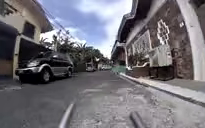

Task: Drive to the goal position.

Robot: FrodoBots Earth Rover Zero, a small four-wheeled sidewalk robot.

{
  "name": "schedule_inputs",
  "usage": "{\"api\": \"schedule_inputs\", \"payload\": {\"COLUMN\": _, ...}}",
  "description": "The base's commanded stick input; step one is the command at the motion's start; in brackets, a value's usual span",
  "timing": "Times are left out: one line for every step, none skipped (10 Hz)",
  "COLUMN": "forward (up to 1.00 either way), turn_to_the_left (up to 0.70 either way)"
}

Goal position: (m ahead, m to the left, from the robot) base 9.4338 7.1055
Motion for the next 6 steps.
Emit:
{"api": "schedule_inputs", "payload": {"forward": 0.85, "turn_to_the_left": -0.19}}
{"api": "schedule_inputs", "payload": {"forward": 0.85, "turn_to_the_left": -0.03}}
{"api": "schedule_inputs", "payload": {"forward": 0.85, "turn_to_the_left": 0.00}}
{"api": "schedule_inputs", "payload": {"forward": 0.85, "turn_to_the_left": 0.00}}
{"api": "schedule_inputs", "payload": {"forward": 0.85, "turn_to_the_left": 0.00}}
{"api": "schedule_inputs", "payload": {"forward": 0.85, "turn_to_the_left": 0.00}}
